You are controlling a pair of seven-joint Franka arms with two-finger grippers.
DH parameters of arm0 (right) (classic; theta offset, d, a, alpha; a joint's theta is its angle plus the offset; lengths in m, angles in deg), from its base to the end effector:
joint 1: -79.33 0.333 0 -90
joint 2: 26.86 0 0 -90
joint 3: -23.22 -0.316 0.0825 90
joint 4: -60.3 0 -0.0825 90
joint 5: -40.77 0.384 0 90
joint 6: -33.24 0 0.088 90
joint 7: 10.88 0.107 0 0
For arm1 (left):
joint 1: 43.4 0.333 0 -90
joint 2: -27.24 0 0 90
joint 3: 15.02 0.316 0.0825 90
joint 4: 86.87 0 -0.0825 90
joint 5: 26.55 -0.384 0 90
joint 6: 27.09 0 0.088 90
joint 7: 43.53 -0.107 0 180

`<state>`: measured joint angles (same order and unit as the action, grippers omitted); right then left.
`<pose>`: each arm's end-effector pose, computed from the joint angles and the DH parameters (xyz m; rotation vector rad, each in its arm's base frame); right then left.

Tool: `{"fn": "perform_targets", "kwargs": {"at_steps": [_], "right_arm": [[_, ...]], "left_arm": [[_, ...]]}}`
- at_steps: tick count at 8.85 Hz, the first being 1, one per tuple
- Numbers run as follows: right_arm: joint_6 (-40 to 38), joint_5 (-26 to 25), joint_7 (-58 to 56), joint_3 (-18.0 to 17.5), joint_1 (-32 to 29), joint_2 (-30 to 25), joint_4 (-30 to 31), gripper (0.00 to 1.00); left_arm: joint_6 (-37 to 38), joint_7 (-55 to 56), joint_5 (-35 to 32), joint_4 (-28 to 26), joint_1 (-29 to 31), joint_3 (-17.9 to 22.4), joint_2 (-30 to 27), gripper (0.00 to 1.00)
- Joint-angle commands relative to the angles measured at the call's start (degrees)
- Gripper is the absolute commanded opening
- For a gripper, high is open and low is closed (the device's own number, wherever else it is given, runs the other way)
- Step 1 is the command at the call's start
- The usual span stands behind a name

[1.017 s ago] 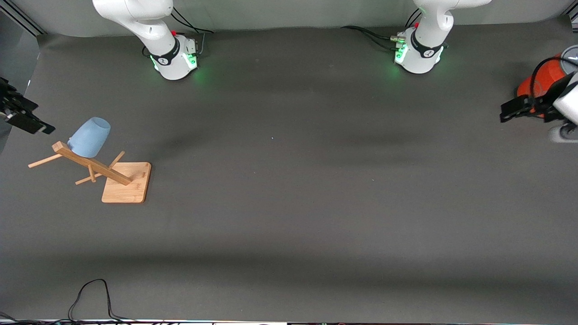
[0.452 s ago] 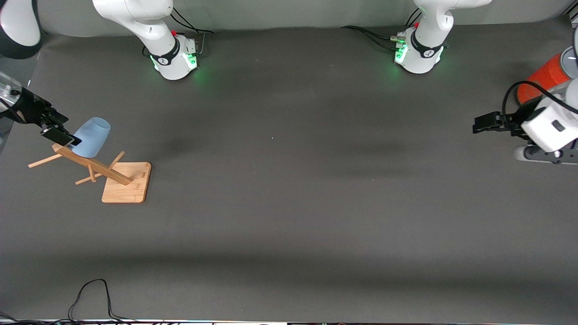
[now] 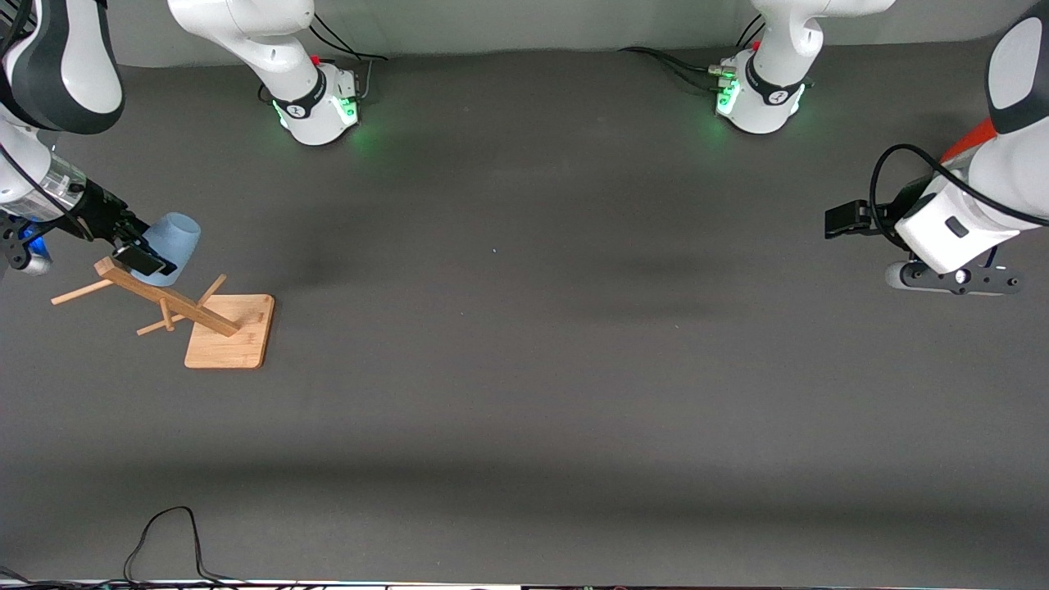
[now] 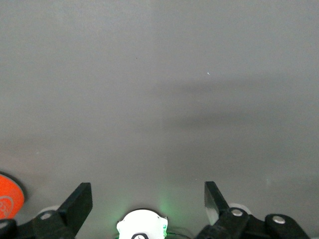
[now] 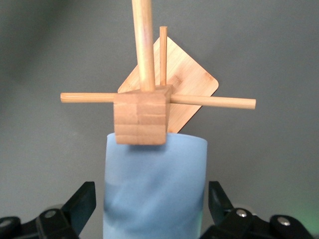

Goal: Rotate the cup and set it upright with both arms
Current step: 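Close the right gripper around the blue cup's base on the peg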

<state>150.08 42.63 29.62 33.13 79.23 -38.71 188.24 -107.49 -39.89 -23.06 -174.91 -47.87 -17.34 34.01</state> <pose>0.4792 -0.0854 0.4571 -2.7755 1.3281 0.0116 0.5626 -0.0731 0.5619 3.0723 -0.0889 -0.3961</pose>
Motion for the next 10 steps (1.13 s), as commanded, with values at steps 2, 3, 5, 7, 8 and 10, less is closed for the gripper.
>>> {"fn": "perform_targets", "kwargs": {"at_steps": [2, 3, 5, 7, 8, 10], "right_arm": [[1.56, 0.6, 1.33, 0.37, 0.63, -0.45, 0.99, 0.99], [1.56, 0.6, 1.34, 0.37, 0.63, -0.45, 0.99, 0.63], [1.47, 0.6, 1.34, 0.37, 0.63, -0.54, 0.81, 0.48], [0.42, 0.6, 1.33, 0.2, 0.63, -1.41, 0.46, 0.47], [-2.11, 0.6, 1.34, -0.24, 0.63, -2.63, -0.49, 0.47], [-7.82, 0.51, 2.82, -0.42, 3.17, -7.28, -1.73, 0.47]], "left_arm": [[0.94, 0.93, -0.42, -1.43, -0.97, 0.65, -1.76, 1.0], [0.94, 1.02, -0.33, -1.17, -1.06, 0.57, -1.94, 1.0], [0.94, 0.93, 0.03, -1.25, -0.98, 0.56, -2.11, 1.0], [1.03, 1.02, 0.29, -1.43, -1.06, 0.56, -2.55, 1.0], [0.86, 1.11, 0.29, -1.34, -1.06, 0.56, -2.64, 1.0], [1.12, 1.46, 0.46, -1.34, -1.06, 0.56, -2.9, 1.0]]}}
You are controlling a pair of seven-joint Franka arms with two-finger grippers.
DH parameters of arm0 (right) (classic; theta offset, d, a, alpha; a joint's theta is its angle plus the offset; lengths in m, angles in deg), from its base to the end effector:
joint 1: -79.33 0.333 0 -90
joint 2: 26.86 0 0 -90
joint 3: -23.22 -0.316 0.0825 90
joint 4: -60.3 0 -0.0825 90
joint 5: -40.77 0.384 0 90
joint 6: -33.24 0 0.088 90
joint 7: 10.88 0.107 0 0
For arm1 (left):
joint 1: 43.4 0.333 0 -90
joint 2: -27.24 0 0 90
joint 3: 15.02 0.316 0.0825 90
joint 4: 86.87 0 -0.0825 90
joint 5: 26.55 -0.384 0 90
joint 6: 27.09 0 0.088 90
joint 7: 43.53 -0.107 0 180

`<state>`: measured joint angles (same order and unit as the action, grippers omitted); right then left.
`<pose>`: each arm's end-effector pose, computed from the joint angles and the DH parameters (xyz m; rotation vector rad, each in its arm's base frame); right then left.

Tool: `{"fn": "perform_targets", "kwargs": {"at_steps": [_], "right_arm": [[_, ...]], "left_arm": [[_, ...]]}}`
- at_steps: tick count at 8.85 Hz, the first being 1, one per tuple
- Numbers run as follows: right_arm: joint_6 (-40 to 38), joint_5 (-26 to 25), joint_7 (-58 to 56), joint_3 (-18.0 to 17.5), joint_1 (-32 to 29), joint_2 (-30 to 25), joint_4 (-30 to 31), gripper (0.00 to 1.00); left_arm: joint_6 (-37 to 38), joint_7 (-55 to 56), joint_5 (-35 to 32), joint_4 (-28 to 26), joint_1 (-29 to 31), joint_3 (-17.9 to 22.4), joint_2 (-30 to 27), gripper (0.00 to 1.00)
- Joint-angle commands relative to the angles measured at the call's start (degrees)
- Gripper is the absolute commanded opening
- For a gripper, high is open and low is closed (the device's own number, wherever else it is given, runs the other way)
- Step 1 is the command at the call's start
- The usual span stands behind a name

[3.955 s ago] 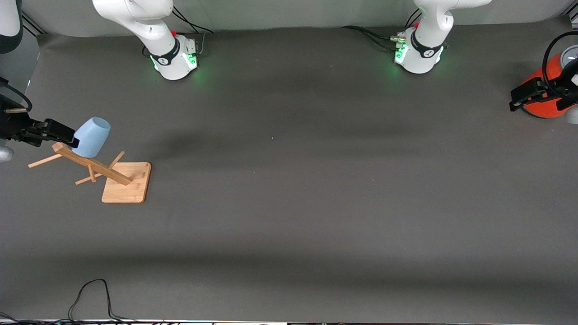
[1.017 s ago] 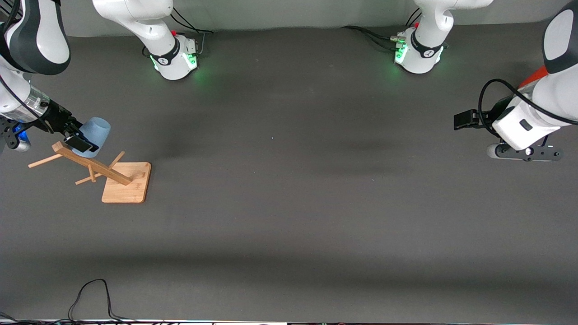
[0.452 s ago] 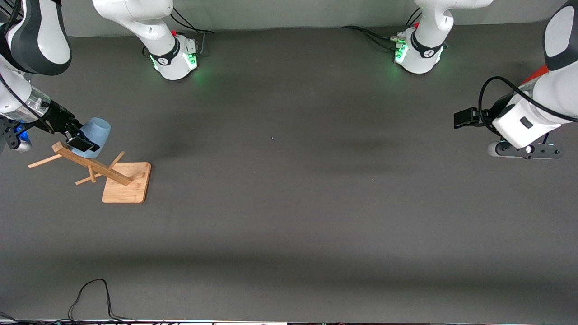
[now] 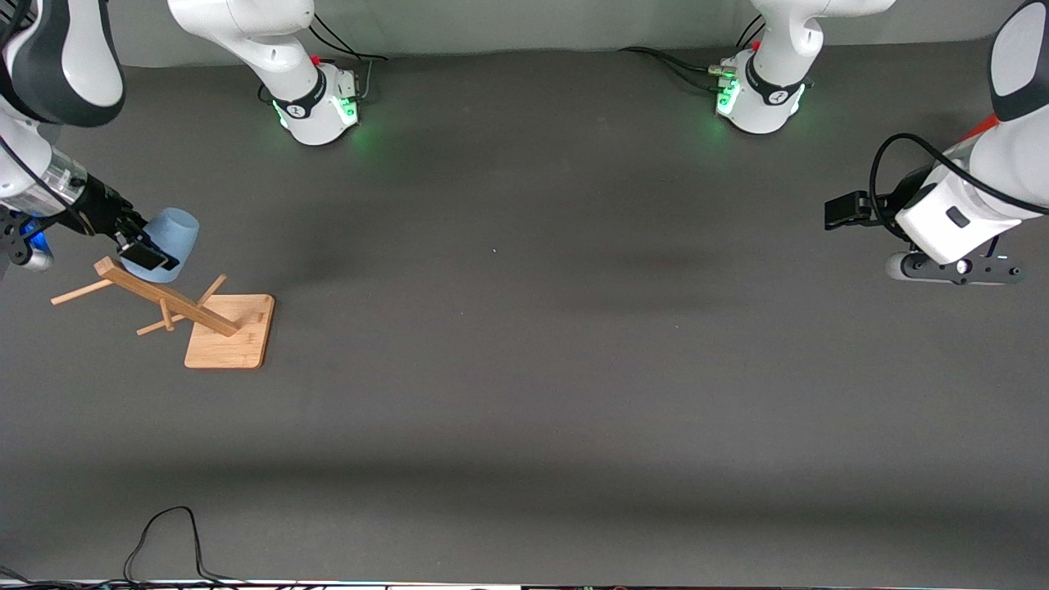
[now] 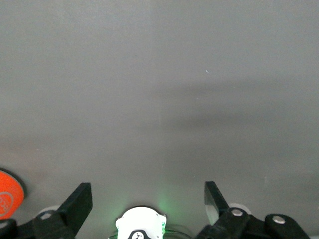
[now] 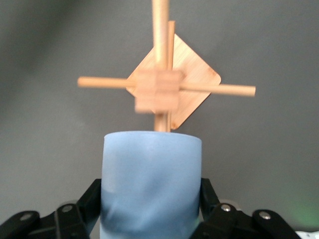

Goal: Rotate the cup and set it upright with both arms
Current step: 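Lift the blue cup off the peg with the right gripper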

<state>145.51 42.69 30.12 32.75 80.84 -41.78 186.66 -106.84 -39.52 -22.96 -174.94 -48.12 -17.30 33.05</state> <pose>0.4711 -0.0682 0.4887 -2.7867 1.2828 0.0166 0.5570 -0.0749 0.5704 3.0732 -0.0861 -0.3890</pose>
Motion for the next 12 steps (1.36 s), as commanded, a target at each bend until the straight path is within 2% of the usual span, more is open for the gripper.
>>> {"fn": "perform_targets", "kwargs": {"at_steps": [1, 3, 5, 7, 8, 12], "right_arm": [[-5.63, 0.45, 5.81, -2.05, 3.05, -6.67, -0.15, 0.47], [-10.81, 0.36, 16.51, -7.4, 5.95, -9.59, -1.72, 0.46], [-13.38, 0.54, 34.22, -12.77, 12.08, -7.42, -6.2, 0.43], [-13.12, 0.62, 52.87, -12.88, 22.71, 2.48, -13.73, 0.43], [-12.77, 0.54, 62.09, -12.96, 27.8, 10.01, -19.87, 0.42], [-12.59, -0.6, 85.16, -12.88, 38.72, 35.6, -42.37, 0.41]], "left_arm": [[0.91, 1.1, 0.36, -1.31, -0.73, 0.53, -2.29, 1.0], [0.56, 1.01, 0.36, -1.31, -1.25, 0.53, -1.95, 1.0], [1.0, 1.27, 0.36, -1.48, -3.44, 0.53, -1.86, 1.0], [2.49, 1.18, 0.36, -1.4, -3.54, 0.53, -2.29, 1.0], [3.1, 1.18, 0.36, -1.4, -3.46, 0.53, -2.3, 1.0], [2.94, 0.74, 0.54, -1.31, -3.45, 0.61, -2.3, 1.0]]}}
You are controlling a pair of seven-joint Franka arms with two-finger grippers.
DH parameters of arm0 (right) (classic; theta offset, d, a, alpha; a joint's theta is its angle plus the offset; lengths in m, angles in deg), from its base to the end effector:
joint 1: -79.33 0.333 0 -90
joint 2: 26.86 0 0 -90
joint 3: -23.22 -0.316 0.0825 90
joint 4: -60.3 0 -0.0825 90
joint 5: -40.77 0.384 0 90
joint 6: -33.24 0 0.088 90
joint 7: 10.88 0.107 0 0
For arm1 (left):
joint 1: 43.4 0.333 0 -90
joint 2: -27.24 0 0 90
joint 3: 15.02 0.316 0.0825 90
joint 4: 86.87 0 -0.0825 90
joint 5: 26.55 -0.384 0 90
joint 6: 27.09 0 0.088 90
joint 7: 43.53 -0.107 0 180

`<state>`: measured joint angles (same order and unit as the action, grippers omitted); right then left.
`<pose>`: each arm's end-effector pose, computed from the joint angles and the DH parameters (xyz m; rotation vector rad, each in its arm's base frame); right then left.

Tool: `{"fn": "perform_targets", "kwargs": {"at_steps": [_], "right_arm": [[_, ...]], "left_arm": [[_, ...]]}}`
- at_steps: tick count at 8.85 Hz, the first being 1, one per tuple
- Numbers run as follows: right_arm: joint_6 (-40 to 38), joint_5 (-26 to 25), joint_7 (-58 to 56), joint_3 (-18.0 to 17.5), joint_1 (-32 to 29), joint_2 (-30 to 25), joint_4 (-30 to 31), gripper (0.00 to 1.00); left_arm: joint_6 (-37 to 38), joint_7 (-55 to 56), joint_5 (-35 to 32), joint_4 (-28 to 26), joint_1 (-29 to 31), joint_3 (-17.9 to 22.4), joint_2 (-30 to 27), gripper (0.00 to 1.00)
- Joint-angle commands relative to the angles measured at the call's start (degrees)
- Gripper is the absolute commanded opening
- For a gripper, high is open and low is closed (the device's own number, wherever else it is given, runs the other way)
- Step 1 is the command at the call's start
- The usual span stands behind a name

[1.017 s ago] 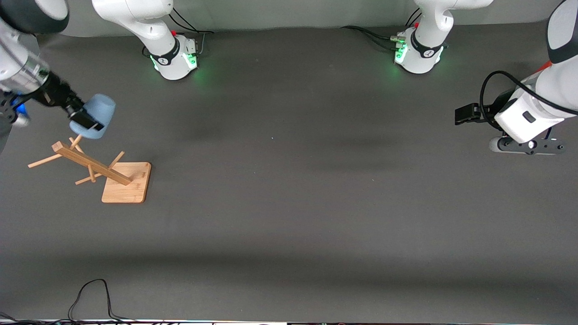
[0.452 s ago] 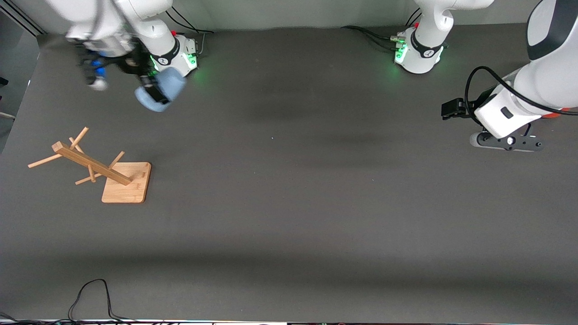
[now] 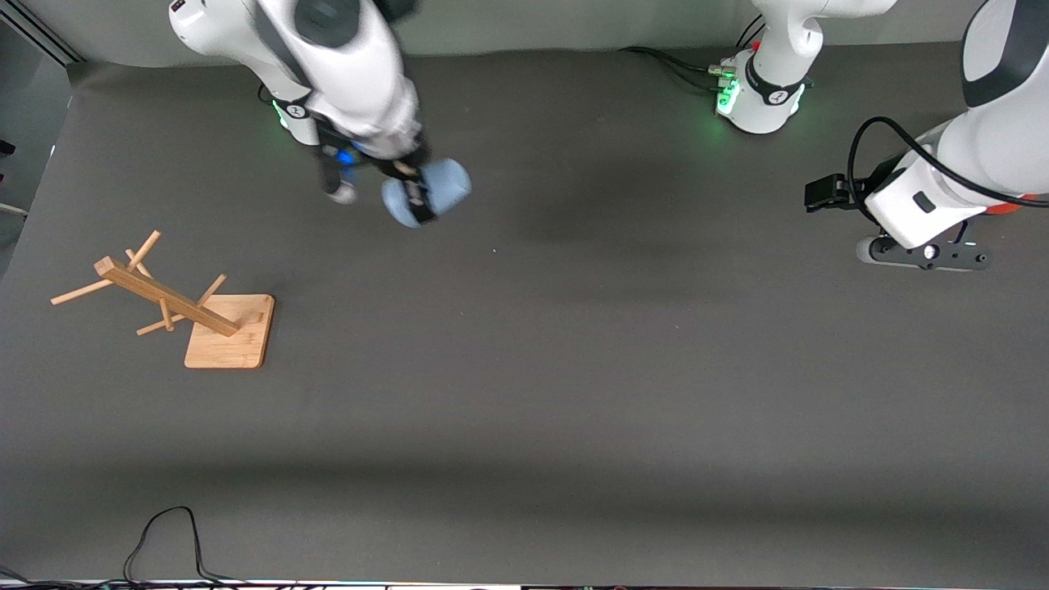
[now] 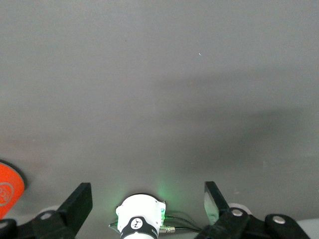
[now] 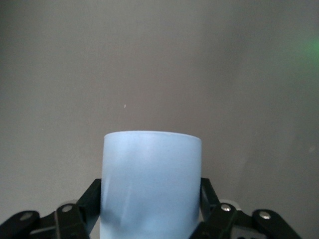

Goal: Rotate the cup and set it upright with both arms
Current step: 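Lift the blue cup off the peg with the right gripper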

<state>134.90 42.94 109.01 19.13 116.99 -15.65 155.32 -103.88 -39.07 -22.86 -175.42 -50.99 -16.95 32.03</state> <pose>0.4573 0.4086 0.4855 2.3738 -1.9467 -0.0963 0.5418 -0.0982 0.5737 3.0730 -0.1449 -0.4567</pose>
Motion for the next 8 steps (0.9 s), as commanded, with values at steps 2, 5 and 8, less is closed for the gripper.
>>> {"fn": "perform_targets", "kwargs": {"at_steps": [2, 5, 8], "right_arm": [[-1.9, -4.78, 15.84, 0.75, 6.54, 20.46, -18.96, 0.41], [1.95, -7.78, 25.45, 0.84, 10.76, 32.26, -25.66, 0.41], [6.44, -10.07, 29.43, 0.93, 12.27, 38.87, -26.55, 0.41]], "left_arm": [[0.4, 0.46, 1.92, -0.83, -0.06, 0.26, -1.62, 1.0], [2.51, 0.11, 1.59, -0.92, -0.05, 0.52, -2.24, 1.0], [3.57, -0.06, 1.76, -0.92, -0.23, 0.44, -4.25, 1.0]]}}
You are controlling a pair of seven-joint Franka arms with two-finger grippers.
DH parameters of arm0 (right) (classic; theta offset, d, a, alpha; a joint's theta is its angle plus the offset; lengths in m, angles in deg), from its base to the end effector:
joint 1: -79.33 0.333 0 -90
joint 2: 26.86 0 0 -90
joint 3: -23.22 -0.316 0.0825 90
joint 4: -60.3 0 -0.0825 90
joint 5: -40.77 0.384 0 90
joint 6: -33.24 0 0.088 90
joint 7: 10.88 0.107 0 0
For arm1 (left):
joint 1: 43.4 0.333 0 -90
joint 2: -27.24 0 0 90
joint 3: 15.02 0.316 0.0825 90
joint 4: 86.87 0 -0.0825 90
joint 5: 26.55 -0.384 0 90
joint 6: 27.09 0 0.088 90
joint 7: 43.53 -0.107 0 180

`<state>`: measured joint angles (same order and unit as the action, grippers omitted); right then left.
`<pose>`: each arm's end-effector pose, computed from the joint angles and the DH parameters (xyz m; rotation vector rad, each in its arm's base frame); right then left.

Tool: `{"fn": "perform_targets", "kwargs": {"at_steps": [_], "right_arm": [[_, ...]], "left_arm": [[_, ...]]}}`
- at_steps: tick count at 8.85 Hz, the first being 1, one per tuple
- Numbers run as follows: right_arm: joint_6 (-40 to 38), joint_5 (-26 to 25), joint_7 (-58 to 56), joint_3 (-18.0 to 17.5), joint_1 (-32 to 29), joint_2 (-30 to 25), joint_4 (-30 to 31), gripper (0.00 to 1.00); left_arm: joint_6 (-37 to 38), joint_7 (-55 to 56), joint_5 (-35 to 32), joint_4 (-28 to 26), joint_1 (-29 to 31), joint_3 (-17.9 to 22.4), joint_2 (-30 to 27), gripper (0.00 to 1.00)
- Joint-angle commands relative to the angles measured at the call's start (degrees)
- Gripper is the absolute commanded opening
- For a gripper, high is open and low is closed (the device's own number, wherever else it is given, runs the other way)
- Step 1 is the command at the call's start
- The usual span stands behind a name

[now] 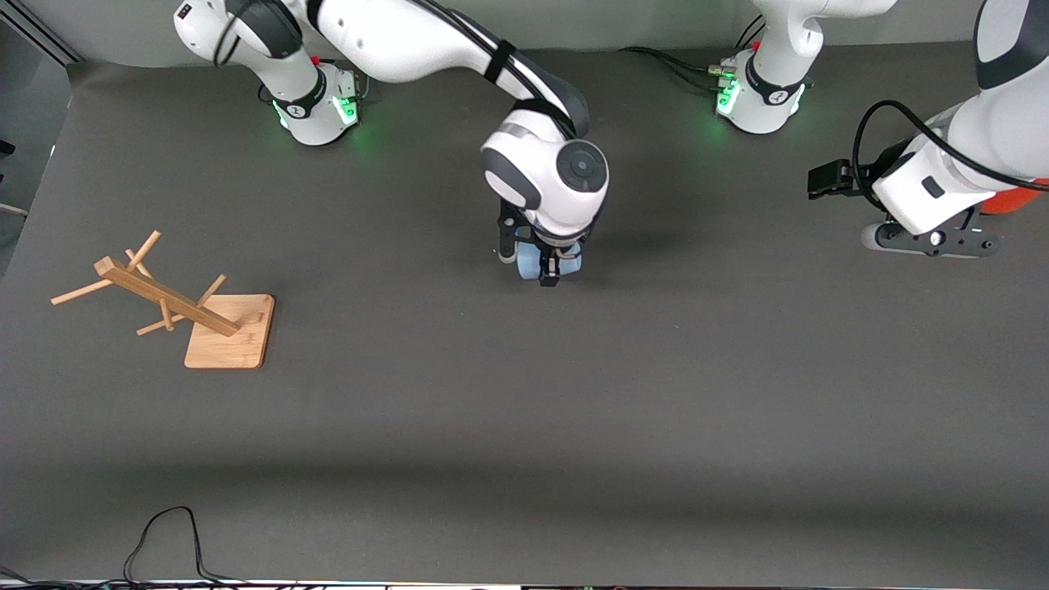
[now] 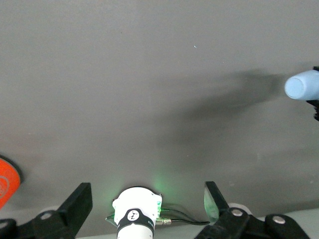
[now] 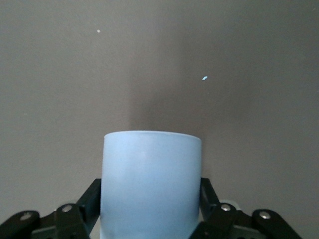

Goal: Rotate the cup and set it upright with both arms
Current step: 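Carry the cup to mid-table and lower it with the right gripper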

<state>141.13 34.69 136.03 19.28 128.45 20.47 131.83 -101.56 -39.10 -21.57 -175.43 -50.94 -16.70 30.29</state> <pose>0.4550 0.5718 0.2526 2.0488 -2.1373 0.1147 0.5293 -0.0966 0.5882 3.0500 -0.1441 -0.4730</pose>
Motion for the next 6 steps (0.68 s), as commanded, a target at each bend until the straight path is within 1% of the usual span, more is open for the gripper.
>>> {"fn": "perform_targets", "kwargs": {"at_steps": [1, 3, 4, 5, 6], "right_arm": [[0.92, -2.1, 3.28, 0.86, 1.41, 4.43, -3.15, 0.41], [2.06, -2.19, 3.47, 0.95, 1.51, 6.19, -3.42, 0.42], [2.68, -2.19, 3.47, 1.03, 1.51, 7.24, -3.94, 0.45], [2.77, -2.19, 3.56, 1.03, 1.51, 8.04, -4.73, 0.61], [3.03, -2.19, 3.64, 1.12, 1.51, 8.31, -5.17, 1.0]], "left_arm": [[2.64, -0.04, 0.73, -0.91, -0.46, 0.1, -3.22, 1.0], [3.09, -0.04, 0.73, -1.0, -0.64, 0.1, -3.75, 1.0], [3.18, -0.04, 0.73, -0.91, -0.64, 0.1, -3.84, 1.0], [3.1, -0.04, 0.82, -0.91, -0.72, 0.01, -3.84, 1.0], [2.83, -0.04, 0.82, -0.74, -0.81, -0.08, -3.84, 1.0]]}}
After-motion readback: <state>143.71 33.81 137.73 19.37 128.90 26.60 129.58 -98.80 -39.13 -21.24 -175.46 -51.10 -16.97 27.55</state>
